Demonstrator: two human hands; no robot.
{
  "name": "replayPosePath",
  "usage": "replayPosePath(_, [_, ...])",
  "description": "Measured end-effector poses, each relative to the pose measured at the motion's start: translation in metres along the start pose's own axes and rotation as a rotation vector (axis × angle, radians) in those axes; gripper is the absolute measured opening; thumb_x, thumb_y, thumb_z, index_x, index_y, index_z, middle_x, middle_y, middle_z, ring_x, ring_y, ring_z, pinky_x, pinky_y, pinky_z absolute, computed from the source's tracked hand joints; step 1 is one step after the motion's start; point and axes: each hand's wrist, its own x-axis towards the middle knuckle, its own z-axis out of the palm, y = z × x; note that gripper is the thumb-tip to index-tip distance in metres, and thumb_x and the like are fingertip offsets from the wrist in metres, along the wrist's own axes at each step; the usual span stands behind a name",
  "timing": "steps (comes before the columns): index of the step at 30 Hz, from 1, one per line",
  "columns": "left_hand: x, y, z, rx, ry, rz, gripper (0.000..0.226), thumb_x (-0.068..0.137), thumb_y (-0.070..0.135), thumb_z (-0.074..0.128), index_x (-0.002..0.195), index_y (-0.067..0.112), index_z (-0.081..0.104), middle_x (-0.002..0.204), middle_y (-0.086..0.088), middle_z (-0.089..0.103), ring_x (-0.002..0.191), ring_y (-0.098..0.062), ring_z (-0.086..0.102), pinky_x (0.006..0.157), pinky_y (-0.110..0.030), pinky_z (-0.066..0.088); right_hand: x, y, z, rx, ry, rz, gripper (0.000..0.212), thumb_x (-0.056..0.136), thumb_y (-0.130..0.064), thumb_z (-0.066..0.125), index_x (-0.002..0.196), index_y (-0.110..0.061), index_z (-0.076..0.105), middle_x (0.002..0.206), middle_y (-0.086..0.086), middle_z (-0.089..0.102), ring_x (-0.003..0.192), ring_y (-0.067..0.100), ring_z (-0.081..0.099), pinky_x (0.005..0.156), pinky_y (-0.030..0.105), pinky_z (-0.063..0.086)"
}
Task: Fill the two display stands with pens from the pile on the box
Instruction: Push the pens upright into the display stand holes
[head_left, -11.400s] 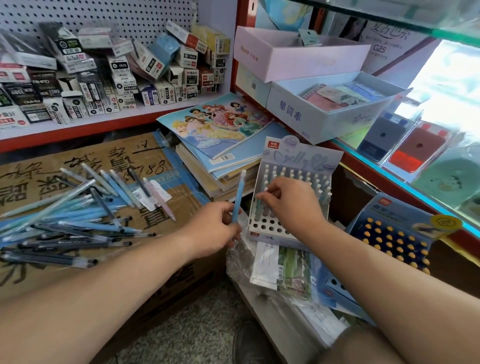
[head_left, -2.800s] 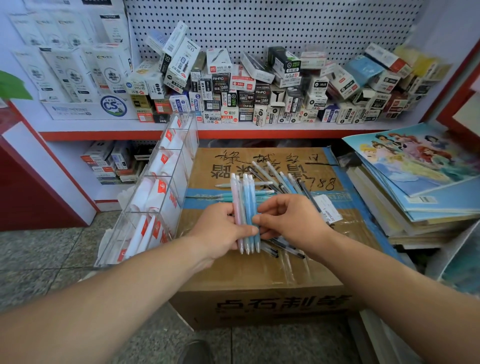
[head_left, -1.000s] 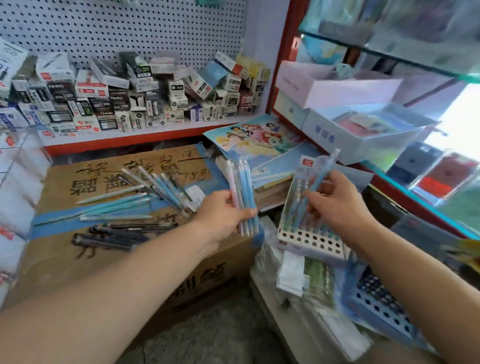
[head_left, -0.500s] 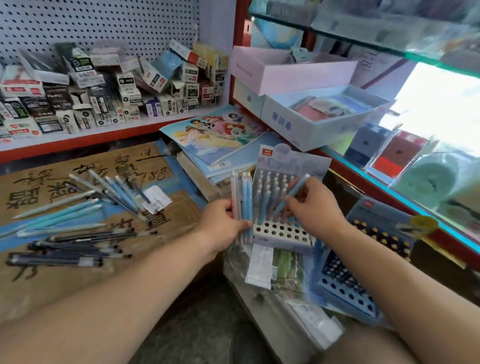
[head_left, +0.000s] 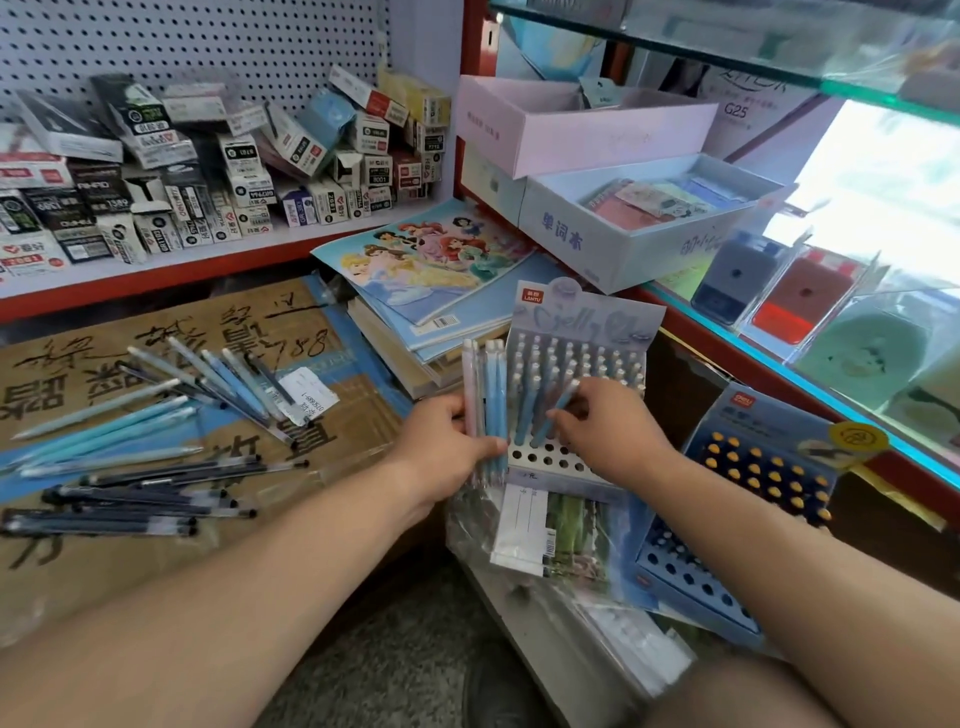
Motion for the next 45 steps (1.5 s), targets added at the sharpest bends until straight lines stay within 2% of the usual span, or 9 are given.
replayPosePath(10, [0.001,0.0,0.004,-0.005,0.005,0.002,0.031,0.085,0.003,0.079,0.101,0.026,0.067,0.099,-0.001,0.076,0.092,-0.016,0.074,0.082,-0.033,0.061,0.009,0.005,0.013,-0.19,-0.031,-0.045,0.023,0.097,-0.038,0.065,0.087,-0.018,0.072,0.075,0.0,0.071,0.069,0.017,0.067,0.072,0.042,0.059])
replayPosePath(17, [0.0,0.001,0.005,0.019,0.0,-0.006,0.035,0.084,0.003,0.08,0.115,0.017,0.069,0.101,-0.003,0.076,0.093,-0.017,0.074,0.088,-0.038,0.061,0.005,-0.008,0.007,-0.192,-0.022,0.012,0.029,0.095,-0.038,0.069,0.081,-0.013,0.073,0.073,0.004,0.072,0.066,0.019,0.068,0.07,0.043,0.06])
replayPosePath(20, [0.001,0.0,0.004,0.026,-0.018,-0.001,0.034,0.082,0.003,0.081,0.11,0.018,0.07,0.104,-0.004,0.077,0.096,-0.019,0.074,0.092,-0.042,0.06,-0.004,-0.021,-0.011,-0.073,0.086,0.04,0.019,0.096,-0.036,0.067,0.085,-0.02,0.068,0.075,-0.002,0.07,0.068,0.014,0.067,0.068,0.038,0.06])
replayPosePath(22, [0.001,0.0,0.003,0.037,-0.05,0.007,0.036,0.08,0.003,0.083,0.112,0.015,0.071,0.104,-0.004,0.078,0.098,-0.021,0.075,0.094,-0.044,0.06,-0.011,-0.033,-0.022,0.171,0.126,0.047,0.013,0.1,-0.031,0.061,0.094,-0.022,0.068,0.08,-0.001,0.071,0.07,0.013,0.068,0.065,0.032,0.06])
replayPosePath(24, [0.0,0.001,0.005,0.032,-0.101,0.018,0.038,0.08,0.0,0.082,0.115,0.011,0.071,0.104,-0.006,0.078,0.098,-0.021,0.075,0.095,-0.043,0.06,-0.016,-0.042,-0.025,0.416,0.058,0.058,0.013,0.101,-0.03,0.06,0.106,-0.021,0.069,0.085,0.003,0.072,0.068,0.01,0.068,0.061,0.028,0.059])
replayPosePath(27, [-0.002,0.0,0.009,0.021,-0.146,0.036,0.038,0.081,-0.003,0.081,0.116,0.008,0.071,0.102,-0.009,0.079,0.098,-0.023,0.076,0.096,-0.045,0.059,-0.018,-0.042,-0.021,0.422,-0.029,0.0,0.016,0.098,-0.025,0.067,0.11,-0.014,0.068,0.083,0.005,0.07,0.059,0.001,0.064,0.055,0.021,0.052])
replayPosePath(31, [-0.001,0.001,0.009,0.04,-0.092,0.062,0.034,0.081,0.002,0.082,0.112,0.012,0.073,0.102,-0.005,0.079,0.097,-0.021,0.076,0.096,-0.046,0.059,-0.015,-0.034,-0.025,0.515,0.052,0.028,0.017,0.096,-0.022,0.07,0.107,-0.009,0.067,0.092,0.012,0.073,0.073,0.017,0.072,0.063,0.034,0.063])
replayPosePath(35, [0.0,-0.001,0.002,0.079,-0.001,0.05,0.025,0.085,0.009,0.081,0.106,0.019,0.071,0.1,-0.002,0.079,0.094,-0.017,0.076,0.093,-0.043,0.06,-0.007,-0.014,-0.03,0.332,0.261,0.035,0.011,0.096,-0.031,0.07,0.103,-0.026,0.064,0.095,-0.003,0.071,0.086,0.016,0.071,0.079,0.042,0.063])
replayPosePath(45, [0.005,-0.005,0.004,0.063,0.003,0.025,0.025,0.085,0.005,0.08,0.1,0.023,0.071,0.098,-0.004,0.079,0.092,-0.019,0.077,0.091,-0.046,0.061,0.001,0.001,-0.019,0.151,0.202,0.021,0.013,0.092,-0.031,0.074,0.1,-0.021,0.069,0.091,-0.006,0.069,0.086,0.011,0.067,0.082,0.037,0.06])
